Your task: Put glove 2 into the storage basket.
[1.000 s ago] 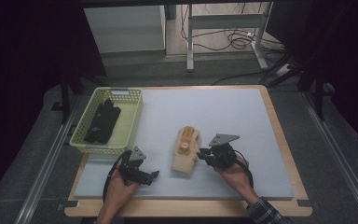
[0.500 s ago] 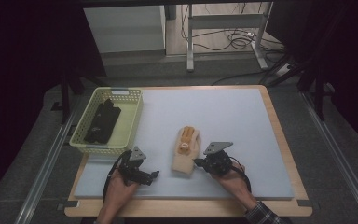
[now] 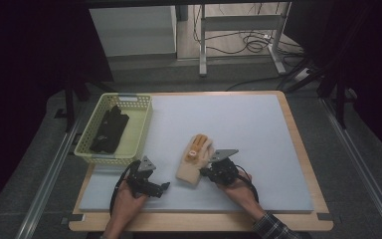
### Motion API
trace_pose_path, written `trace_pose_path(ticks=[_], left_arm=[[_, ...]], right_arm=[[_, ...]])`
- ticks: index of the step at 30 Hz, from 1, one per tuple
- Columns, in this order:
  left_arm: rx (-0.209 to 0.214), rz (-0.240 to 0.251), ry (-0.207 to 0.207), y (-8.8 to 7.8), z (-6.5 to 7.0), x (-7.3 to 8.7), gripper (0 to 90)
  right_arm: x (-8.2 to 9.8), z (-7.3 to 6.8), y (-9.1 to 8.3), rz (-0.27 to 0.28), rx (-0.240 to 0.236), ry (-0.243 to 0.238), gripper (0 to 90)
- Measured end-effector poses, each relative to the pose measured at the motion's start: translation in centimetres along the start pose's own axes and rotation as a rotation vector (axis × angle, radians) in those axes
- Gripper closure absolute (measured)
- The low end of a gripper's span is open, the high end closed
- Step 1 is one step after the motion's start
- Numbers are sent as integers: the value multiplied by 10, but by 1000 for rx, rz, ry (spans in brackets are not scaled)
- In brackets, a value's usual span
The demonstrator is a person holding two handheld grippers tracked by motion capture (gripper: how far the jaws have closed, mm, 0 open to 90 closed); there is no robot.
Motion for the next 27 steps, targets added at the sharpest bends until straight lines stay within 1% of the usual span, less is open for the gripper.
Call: trace_pose_path(ticks=[12,18,20,22,27], left_arm=[[0,0,-2,0,0,0,1],[0,0,-2,0,0,0,1],[0,0,-2,0,0,0,1],[0,0,-2,0,0,0,1],[0,0,-2,0,0,0,1]], right_arm=[[-15,-6,23,2,7,-4,885],[-21,-8,35,1,17,-17,884],[-22,-9,36,4,11,-8,884],[-22,-9,35,2,10,-13,879],[-20,-9,26,13,5,-21,848]])
Point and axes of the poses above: each handheld gripper's, and its own axes: y roughly forward along the jaws, x roughly out of its underside, z roughly to its right, the point moved 4 cm from there along y, roughly forward along the jaws, and after that the axes turned 10 degrees about y, right-handed, at the moved point
